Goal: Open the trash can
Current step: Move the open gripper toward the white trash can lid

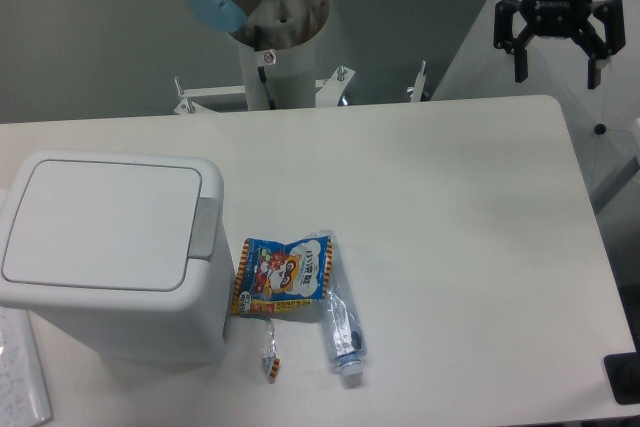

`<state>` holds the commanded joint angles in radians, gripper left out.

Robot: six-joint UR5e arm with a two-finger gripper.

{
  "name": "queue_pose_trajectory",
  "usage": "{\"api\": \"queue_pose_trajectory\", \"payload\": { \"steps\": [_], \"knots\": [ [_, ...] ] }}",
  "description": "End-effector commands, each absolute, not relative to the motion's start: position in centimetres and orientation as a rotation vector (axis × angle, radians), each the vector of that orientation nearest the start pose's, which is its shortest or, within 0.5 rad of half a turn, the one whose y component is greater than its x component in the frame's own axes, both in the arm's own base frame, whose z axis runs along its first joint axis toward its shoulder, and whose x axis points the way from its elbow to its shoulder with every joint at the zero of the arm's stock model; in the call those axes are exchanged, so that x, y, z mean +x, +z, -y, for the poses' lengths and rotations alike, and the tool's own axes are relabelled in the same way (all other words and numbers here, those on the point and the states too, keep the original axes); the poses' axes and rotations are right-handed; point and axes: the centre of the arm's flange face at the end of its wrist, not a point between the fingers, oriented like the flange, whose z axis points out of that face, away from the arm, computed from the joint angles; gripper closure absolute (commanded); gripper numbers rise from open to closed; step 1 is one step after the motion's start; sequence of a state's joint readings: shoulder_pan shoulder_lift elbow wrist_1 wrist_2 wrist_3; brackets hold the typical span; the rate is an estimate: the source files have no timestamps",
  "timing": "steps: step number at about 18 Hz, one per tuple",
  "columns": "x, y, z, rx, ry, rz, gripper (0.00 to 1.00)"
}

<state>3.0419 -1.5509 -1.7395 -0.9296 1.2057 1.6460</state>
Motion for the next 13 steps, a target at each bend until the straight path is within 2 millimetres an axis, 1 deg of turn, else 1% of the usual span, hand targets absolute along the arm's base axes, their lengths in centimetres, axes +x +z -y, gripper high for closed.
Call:
{"api": "queue_pose_trajectory", "payload": {
  "steps": [2,4,6,9,11,13],
  "knots": [
    [-49.2,49.4,-21.9,-2.673,0.666,-0.358,0.0],
    [-48.8,50.0,-22.6,-2.659,0.67,-0.365,0.0],
    [-48.1,50.0,-24.1,-2.648,0.633,-0.286,0.0],
    [-47.0,50.9,-26.8,-2.593,0.583,-0.218,0.0],
    [-46.6,50.8,-27.5,-2.582,0.542,-0.121,0.0],
    [-45.9,50.9,-28.9,-2.569,0.504,-0.043,0.0]
  ]
}}
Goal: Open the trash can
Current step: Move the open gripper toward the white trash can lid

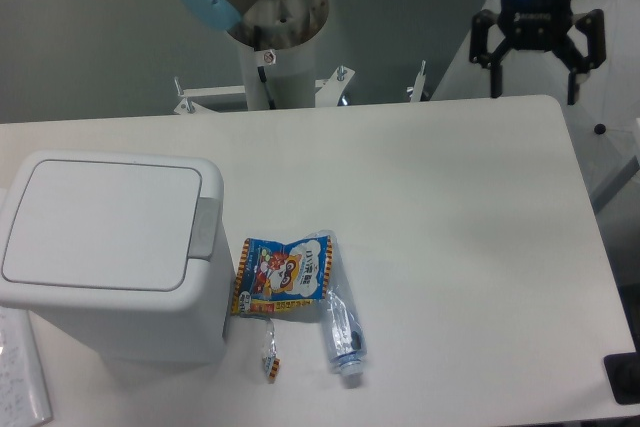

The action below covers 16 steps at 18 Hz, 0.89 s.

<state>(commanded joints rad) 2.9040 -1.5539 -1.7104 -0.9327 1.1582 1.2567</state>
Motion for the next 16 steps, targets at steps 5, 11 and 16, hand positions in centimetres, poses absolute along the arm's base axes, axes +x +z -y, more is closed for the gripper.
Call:
{"api": "queue_pose_trajectory", "payload": {
  "steps": [5,11,16],
  "knots": [
    [-45.0,51.8,-32.5,-2.518,0.395,0.199,0.0],
    [-42.4,52.3,-40.2,-2.455,0.218,0.405,0.0],
    [-38.8,52.2,-44.4,-2.385,0.041,0.663,0.0]
  ]
}}
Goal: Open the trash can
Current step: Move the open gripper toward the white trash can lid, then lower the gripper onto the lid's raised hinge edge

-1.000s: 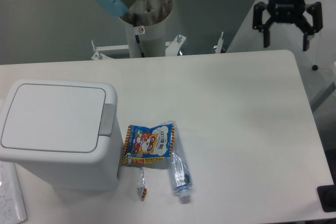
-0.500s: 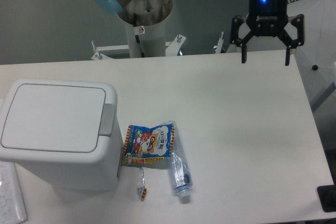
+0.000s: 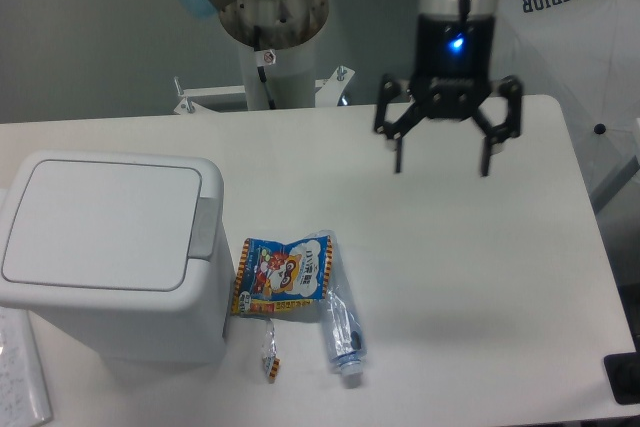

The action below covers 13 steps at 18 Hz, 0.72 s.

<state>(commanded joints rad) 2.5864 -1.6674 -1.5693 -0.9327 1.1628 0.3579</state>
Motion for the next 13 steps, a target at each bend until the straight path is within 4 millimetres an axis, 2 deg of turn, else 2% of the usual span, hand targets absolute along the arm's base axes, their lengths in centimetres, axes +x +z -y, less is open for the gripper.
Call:
{"api": "queue_pose_trajectory", "payload": {
  "steps": [7,9,11,13],
  "knots": [
    [-36.2,51.7,-46.6,-2.274,-0.156,0.979,0.0],
    [-35.1,51.0,-48.0,-2.273,-0.207,1.007,0.0],
    [-35.1,50.1,-48.7,-2.285,-0.224,1.011,0.0],
    [-33.4,49.2,-50.3,-2.315,-0.256,0.978,0.0]
  ]
}}
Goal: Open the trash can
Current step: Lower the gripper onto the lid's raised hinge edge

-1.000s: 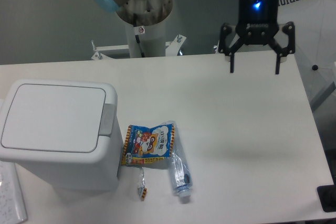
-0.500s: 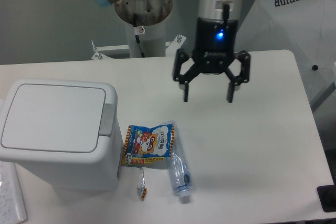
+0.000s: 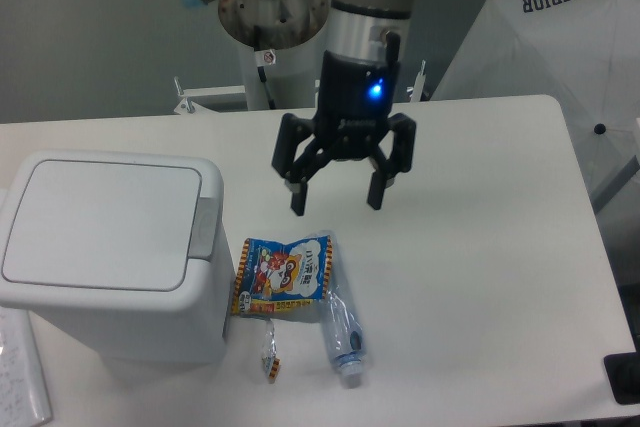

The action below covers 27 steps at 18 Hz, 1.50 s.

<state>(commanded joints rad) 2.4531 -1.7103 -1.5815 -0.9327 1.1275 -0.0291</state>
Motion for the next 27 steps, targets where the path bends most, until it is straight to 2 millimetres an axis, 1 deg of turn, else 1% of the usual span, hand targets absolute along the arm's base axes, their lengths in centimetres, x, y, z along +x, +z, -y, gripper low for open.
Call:
{"api": "queue_pose_trajectory", "payload": {
  "steps": [3,6,10,13,20,22,27],
  "knots": [
    [-33.0,48.7,-50.5,-2.323,-0.268,0.982,0.0],
    [-31.7,47.9,-51.1,-2.341,-0.288,0.978,0.0],
    [-31.4,47.7,-51.4,-2.343,-0.3,0.984,0.0],
    [-30.8,47.3,-51.7,-2.356,-0.304,0.973,0.0],
    [-30.7,47.1,-51.8,-2.36,-0.309,0.972,0.0],
    [-30.0,47.2,-52.1,-2.364,-0.312,0.956,0.0],
    [-29.9,46.9,-52.2,-2.371,-0.318,0.957,0.0]
  ]
}}
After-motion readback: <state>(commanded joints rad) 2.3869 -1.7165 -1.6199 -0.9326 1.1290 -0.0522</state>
